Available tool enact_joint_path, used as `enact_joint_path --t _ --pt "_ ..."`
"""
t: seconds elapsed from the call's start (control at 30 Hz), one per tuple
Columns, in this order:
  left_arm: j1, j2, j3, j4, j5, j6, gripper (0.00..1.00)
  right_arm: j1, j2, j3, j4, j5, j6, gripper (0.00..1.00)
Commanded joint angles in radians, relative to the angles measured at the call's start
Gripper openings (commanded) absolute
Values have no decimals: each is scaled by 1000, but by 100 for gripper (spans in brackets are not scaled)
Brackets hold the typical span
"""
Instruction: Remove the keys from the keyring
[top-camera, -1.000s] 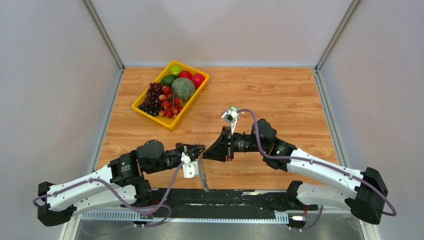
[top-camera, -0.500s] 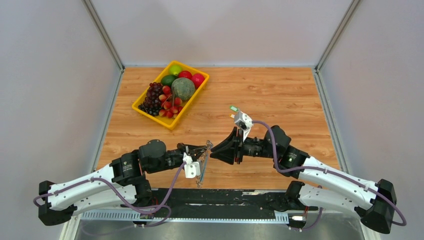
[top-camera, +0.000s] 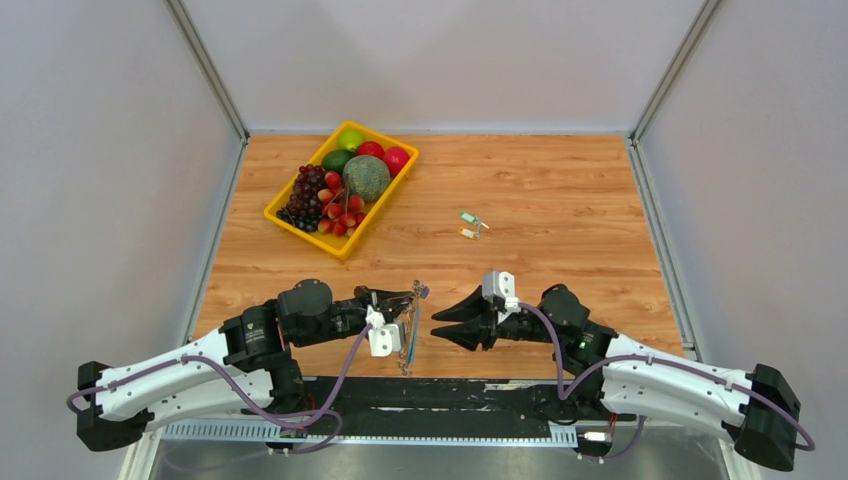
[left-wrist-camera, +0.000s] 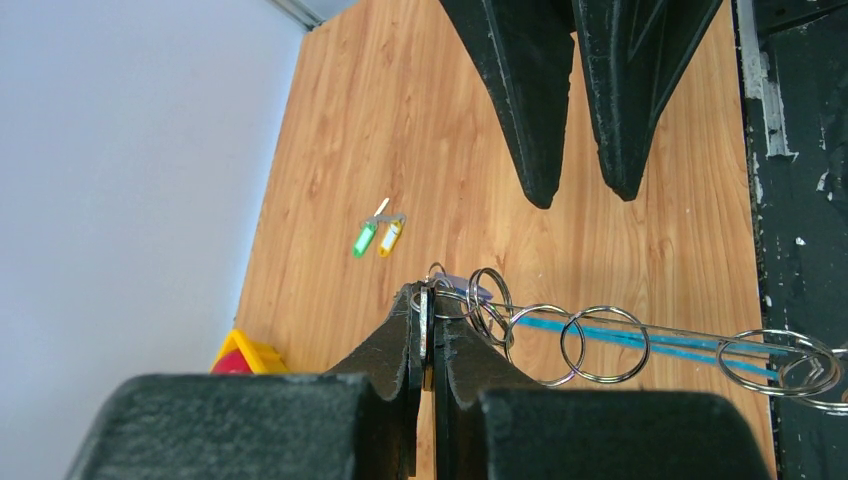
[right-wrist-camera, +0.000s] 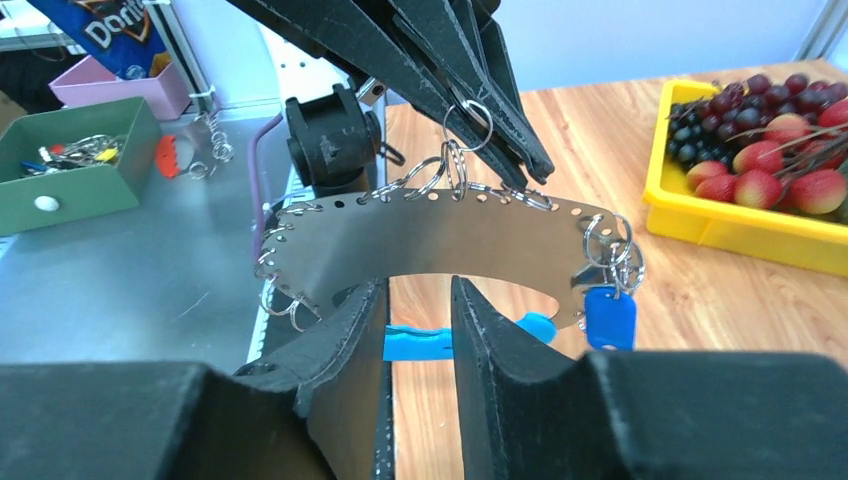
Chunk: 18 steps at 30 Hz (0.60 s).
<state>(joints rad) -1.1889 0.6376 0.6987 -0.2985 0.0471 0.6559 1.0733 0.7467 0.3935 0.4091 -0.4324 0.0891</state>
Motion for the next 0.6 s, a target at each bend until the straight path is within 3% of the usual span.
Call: enact_joint_path --t 0.0,0.17,0.57 --pt "0 -8 16 50 18 5 0 29 4 -40 196 69 -106 32" --pt "0 -9 17 49 20 5 0 40 39 -63 305 93 -138 31" --pt "0 -9 18 47 26 7 0 45 158 12 366 67 -127 29"
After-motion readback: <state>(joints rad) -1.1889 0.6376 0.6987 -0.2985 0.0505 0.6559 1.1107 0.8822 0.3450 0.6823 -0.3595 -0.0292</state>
